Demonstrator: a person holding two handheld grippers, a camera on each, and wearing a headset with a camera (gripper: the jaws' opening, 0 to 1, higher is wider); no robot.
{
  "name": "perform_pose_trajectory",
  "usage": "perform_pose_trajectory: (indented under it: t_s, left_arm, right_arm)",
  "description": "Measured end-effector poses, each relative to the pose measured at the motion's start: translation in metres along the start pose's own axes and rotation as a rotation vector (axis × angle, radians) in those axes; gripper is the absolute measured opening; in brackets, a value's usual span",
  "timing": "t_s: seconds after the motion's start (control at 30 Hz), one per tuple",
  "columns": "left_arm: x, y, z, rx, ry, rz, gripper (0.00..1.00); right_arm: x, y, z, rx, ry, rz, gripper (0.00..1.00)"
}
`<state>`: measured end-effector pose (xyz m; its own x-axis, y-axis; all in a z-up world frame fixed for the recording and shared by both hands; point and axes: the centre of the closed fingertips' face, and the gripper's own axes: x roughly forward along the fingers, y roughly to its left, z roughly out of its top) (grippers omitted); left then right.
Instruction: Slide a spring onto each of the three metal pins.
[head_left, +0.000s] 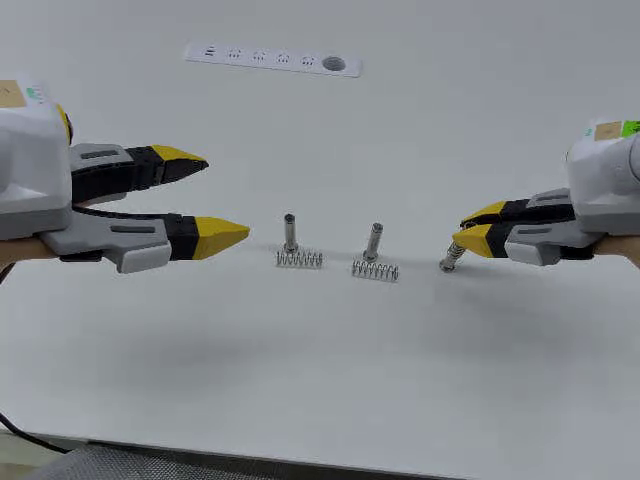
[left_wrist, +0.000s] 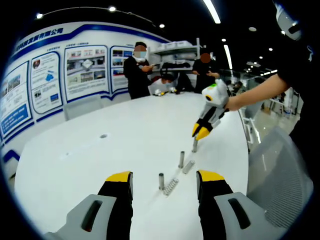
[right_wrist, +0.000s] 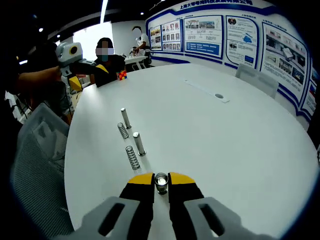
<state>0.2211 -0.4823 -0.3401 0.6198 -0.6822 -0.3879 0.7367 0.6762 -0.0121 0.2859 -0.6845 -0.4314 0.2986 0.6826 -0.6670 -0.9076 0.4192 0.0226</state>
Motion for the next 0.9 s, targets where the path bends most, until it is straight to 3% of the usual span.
perform_pose_trajectory:
  t_s: [0.13, 0.4, 0.57, 0.8, 0.9]
  left_arm:
    - [-0.0003, 0.0005, -0.0002, 0.001, 0.005, 0.004, 0.53]
    - [-0.0006, 0.0005, -0.0008, -0.004, 0.01, 0.005, 0.54]
    - [-0.0015, 0.0004, -0.0027, -0.007, 0.016, 0.005, 0.53]
    - [-0.0006, 0.0006, 0.003, -0.007, 0.001, 0.006, 0.53]
    - [-0.0002, -0.0001, 0.0022, -0.005, 0.008, 0.003, 0.53]
  right_arm:
    - [0.0064, 0.0001, -0.0076, -0.018, 0.029, -0.004, 0.11]
    - [0.0109, 0.0003, -0.0122, -0.015, 0.035, -0.016, 0.11]
    - [0.0115, 0.0003, -0.0096, -0.006, 0.023, -0.02, 0.12]
    - [0.0122, -0.0006, -0.009, -0.019, 0.03, -0.027, 0.12]
    - [0.0092, -0.0022, -0.0043, -0.028, 0.018, -0.045, 0.18]
